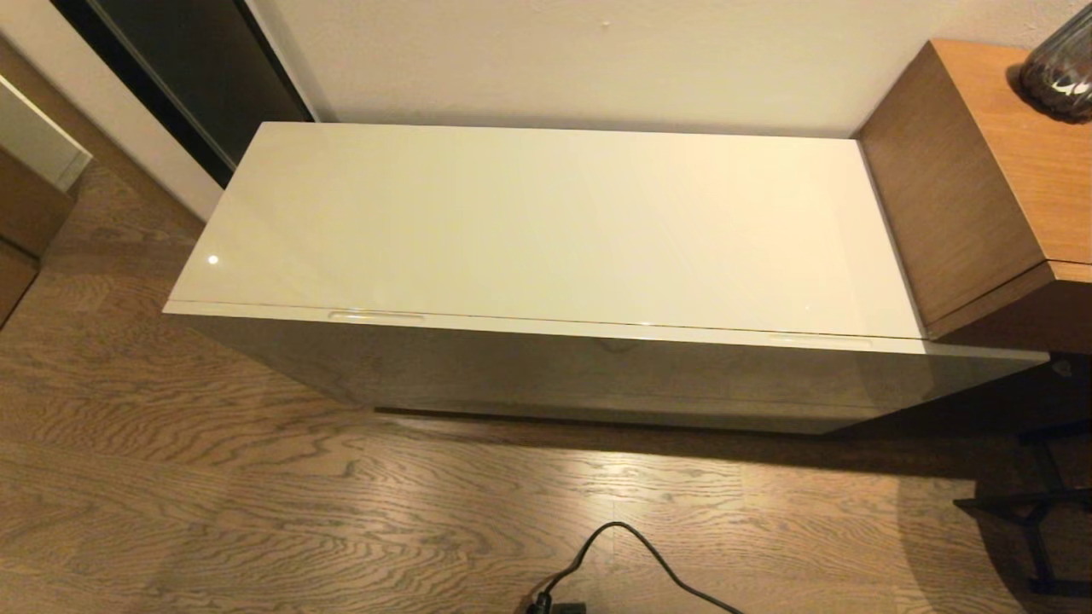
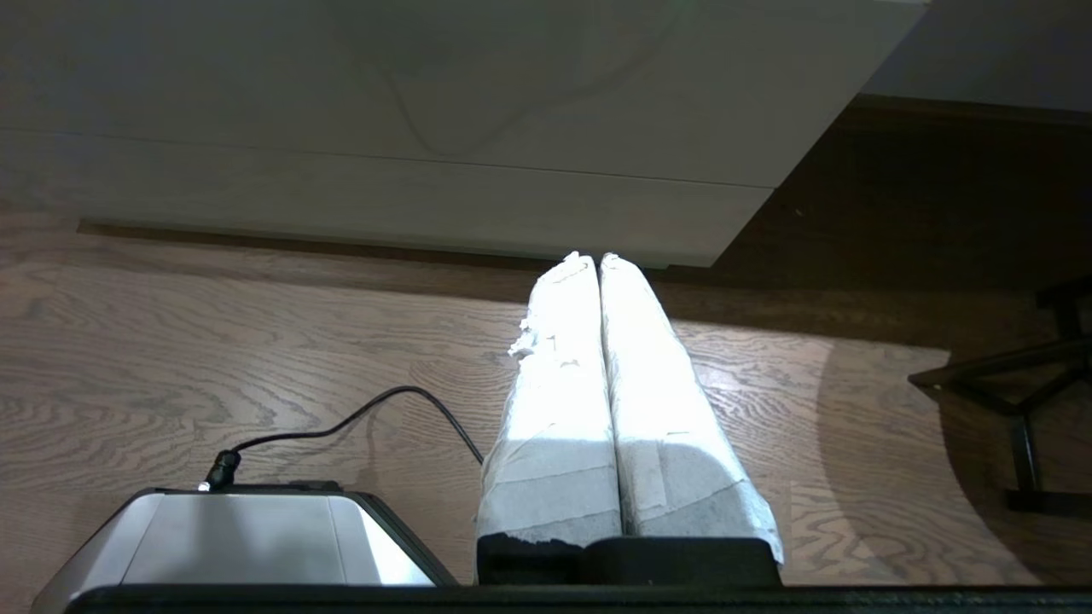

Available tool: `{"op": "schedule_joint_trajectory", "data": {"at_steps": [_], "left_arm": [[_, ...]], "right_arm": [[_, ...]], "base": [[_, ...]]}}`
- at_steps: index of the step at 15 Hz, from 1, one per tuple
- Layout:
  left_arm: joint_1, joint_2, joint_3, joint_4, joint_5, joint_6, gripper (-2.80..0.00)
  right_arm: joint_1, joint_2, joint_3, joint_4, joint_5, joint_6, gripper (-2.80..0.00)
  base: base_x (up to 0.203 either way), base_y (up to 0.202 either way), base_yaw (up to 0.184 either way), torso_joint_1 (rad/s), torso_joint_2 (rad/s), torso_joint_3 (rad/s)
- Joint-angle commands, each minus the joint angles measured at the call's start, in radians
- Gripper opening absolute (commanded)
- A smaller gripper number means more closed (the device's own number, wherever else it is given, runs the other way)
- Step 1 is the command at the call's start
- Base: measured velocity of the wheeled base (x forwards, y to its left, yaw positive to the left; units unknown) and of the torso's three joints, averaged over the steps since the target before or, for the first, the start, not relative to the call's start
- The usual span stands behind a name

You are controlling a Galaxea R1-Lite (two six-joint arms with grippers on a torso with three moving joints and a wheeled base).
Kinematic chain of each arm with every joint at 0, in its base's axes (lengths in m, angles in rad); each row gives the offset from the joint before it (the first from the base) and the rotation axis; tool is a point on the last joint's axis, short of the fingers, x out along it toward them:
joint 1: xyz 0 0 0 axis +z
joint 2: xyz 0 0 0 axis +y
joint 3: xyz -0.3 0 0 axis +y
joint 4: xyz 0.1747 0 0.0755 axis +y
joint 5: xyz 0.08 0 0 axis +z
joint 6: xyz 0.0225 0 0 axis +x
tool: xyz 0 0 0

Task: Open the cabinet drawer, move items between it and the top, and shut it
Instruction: Open the drawer

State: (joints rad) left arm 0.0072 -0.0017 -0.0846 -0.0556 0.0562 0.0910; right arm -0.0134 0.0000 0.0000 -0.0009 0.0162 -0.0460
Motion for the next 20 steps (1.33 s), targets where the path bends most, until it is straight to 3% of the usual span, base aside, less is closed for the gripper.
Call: {"op": "schedule_joint_trajectory", "data": {"at_steps": [1,3,5,6,7,9,11,12,16,19,20], "left_arm": [[0.001,0.003,0.088,-0.259,0.004,0.006,-2.8],[0.001,0.003,0.084,-0.088,0.002,-0.023,-2.8],[0.001,0.003,0.083,-0.055,-0.039,-0.167,-2.8],[0.001,0.003,0.083,-0.052,-0.043,-0.21,-2.8],[0.0,0.003,0.082,-0.05,-0.043,-0.213,-2.8],[0.0,0.003,0.082,-0.038,-0.042,-0.105,-2.8],[0.0,0.003,0.082,-0.013,-0.074,0.119,-2.8],[0.0,0.002,0.08,0.005,-0.106,0.174,-2.8],[0.0,0.002,0.083,-0.006,-0.076,0.096,-2.8],[0.002,0.002,0.083,-0.015,-0.057,0.083,-2.8],[0.001,0.002,0.083,-0.016,-0.058,0.042,-2.8]], "right_arm": [[0.0,-0.001,0.0,-0.001,0.001,0.0,-2.8],[0.001,0.0,0.0,-0.001,0.001,0.0,-2.8],[0.001,-0.002,0.0,-0.001,0.001,0.0,-2.8],[0.001,0.0,0.0,-0.001,0.001,0.0,-2.8],[0.001,-0.001,0.0,-0.001,0.001,0.0,-2.8],[0.0,-0.001,0.0,-0.001,0.001,0.0,-2.8],[0.001,0.0,0.0,-0.001,0.001,0.0,-2.8],[0.001,-0.001,0.0,-0.001,0.001,0.0,-2.8],[0.001,-0.002,0.0,-0.001,0.001,0.0,-2.8],[0.0,0.0,0.0,-0.001,0.001,0.0,-2.8],[0.0,-0.002,0.0,-0.001,0.001,0.0,-2.8]], "base": [[0.0,0.0,0.0,0.0,0.0,0.0],[0.0,0.0,0.0,0.0,0.0,0.0],[0.0,0.0,0.0,0.0,0.0,0.0],[0.0,0.0,0.0,0.0,0.0,0.0],[0.0,0.0,0.0,0.0,0.0,0.0],[0.0,0.0,0.0,0.0,0.0,0.0],[0.0,0.0,0.0,0.0,0.0,0.0],[0.0,0.0,0.0,0.0,0.0,0.0],[0.0,0.0,0.0,0.0,0.0,0.0],[0.0,0.0,0.0,0.0,0.0,0.0],[0.0,0.0,0.0,0.0,0.0,0.0]]}}
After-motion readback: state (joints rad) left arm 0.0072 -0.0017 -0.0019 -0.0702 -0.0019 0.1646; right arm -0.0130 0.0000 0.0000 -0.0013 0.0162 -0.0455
